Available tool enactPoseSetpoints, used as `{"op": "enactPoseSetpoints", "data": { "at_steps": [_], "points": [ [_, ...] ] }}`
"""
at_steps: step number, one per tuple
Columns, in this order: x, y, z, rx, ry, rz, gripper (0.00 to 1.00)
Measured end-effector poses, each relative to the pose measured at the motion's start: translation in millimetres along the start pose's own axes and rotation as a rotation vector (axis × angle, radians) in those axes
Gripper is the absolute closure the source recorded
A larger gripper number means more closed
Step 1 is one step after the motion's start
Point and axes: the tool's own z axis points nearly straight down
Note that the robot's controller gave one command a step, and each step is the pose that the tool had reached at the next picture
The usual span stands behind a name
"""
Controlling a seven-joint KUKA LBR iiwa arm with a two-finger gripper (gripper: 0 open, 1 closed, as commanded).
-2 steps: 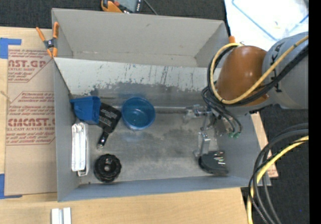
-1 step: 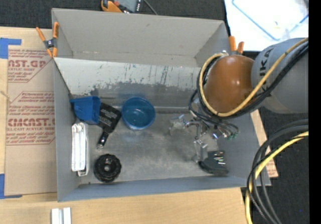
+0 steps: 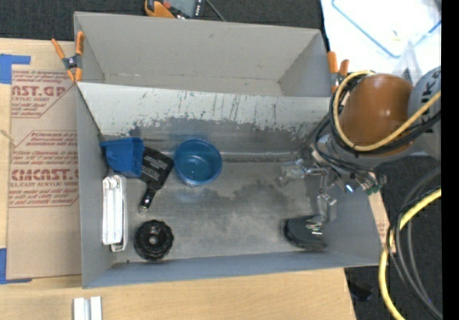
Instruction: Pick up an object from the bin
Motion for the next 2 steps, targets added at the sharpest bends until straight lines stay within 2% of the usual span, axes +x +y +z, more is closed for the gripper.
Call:
{"op": "enactPoseSetpoints", "data": {
  "at_steps": [1,2],
  "points": [
    [10.3,-2.9,1.0,0.004,0.003,0.031,0.00],
    [3.4,2.5,-41.2,0.007,-0.004,-0.039,0.00]
  ]
}}
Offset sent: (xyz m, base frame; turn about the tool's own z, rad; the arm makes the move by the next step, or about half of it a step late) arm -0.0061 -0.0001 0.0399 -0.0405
